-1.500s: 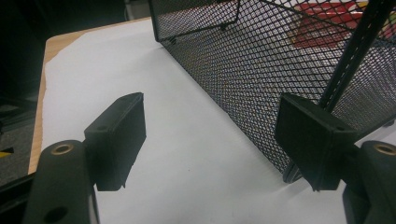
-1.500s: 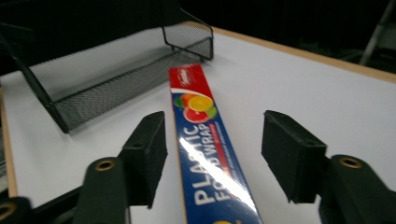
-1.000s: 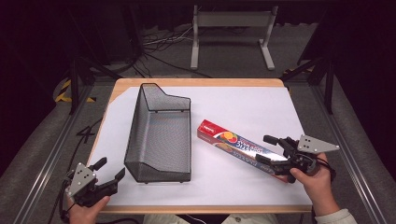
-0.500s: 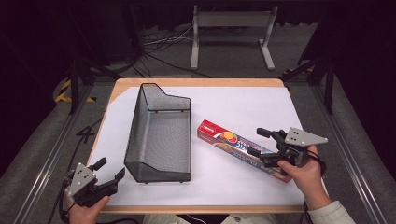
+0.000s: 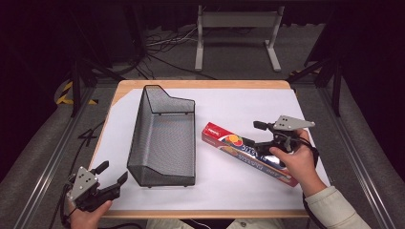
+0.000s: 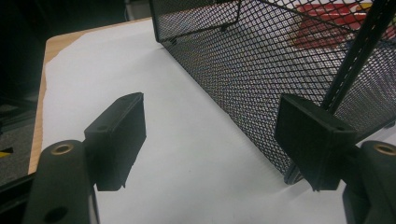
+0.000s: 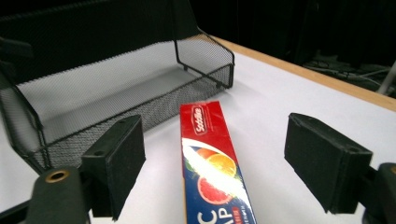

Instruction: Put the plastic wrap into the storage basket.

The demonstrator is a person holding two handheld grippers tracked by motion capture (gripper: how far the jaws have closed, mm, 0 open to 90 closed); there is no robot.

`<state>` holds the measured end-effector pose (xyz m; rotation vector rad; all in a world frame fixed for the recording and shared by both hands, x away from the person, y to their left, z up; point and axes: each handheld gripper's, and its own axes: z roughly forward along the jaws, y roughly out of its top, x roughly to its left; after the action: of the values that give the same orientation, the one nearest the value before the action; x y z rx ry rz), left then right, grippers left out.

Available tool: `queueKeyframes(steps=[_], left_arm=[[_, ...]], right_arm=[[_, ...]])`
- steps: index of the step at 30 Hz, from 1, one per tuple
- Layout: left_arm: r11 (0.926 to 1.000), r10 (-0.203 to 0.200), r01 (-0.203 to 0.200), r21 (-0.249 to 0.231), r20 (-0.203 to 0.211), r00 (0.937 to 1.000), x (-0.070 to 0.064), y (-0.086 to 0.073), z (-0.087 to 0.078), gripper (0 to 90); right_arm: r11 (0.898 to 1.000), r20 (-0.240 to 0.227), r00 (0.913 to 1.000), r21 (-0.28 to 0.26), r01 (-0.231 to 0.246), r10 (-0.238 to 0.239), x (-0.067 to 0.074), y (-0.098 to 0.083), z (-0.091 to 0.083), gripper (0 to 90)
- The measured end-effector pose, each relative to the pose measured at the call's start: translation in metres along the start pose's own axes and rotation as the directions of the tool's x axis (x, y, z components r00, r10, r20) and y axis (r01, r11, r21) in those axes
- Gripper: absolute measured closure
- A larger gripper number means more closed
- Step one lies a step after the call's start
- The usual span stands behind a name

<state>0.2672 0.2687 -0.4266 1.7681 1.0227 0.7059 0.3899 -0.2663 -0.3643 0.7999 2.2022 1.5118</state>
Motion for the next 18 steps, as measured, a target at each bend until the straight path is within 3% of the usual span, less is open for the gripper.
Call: queueKeyframes(steps=[7,8,9,13,16,18], left_arm=[[1.0000,0.002,-0.002,0.000,0.001,1.0000,0.000,0.000,0.001,25.7],[1.0000,0.002,-0.002,0.000,0.001,1.0000,0.000,0.000,0.001,25.7],[1.0000,0.003,-0.003,0.002,0.003,1.0000,0.000,0.000,0.001,25.7],[1.0000,0.002,-0.002,0.002,0.001,1.0000,0.000,0.000,0.001,25.7],[1.0000,0.003,-0.003,0.002,0.001,1.0000,0.000,0.000,0.001,25.7],[1.0000,0.003,-0.003,0.002,0.002,1.0000,0.000,0.000,0.001,25.7]], right_arm=[[0.991,0.011,0.9999,0.135,-0.010,0.008,-0.008,-0.002,0.013,15.7],[0.991,0.011,0.9999,0.135,-0.010,0.008,-0.008,-0.002,0.013,15.7],[0.984,0.007,1.0000,0.176,-0.001,0.000,-0.009,-0.004,0.016,15.5],[0.978,0.011,0.9999,0.209,-0.003,0.001,-0.010,-0.008,0.019,15.5],[0.961,0.025,0.9995,0.275,-0.025,0.019,-0.011,-0.012,0.023,16.9],[0.957,0.025,0.9993,0.290,-0.033,0.027,-0.011,-0.013,0.024,16.9]])
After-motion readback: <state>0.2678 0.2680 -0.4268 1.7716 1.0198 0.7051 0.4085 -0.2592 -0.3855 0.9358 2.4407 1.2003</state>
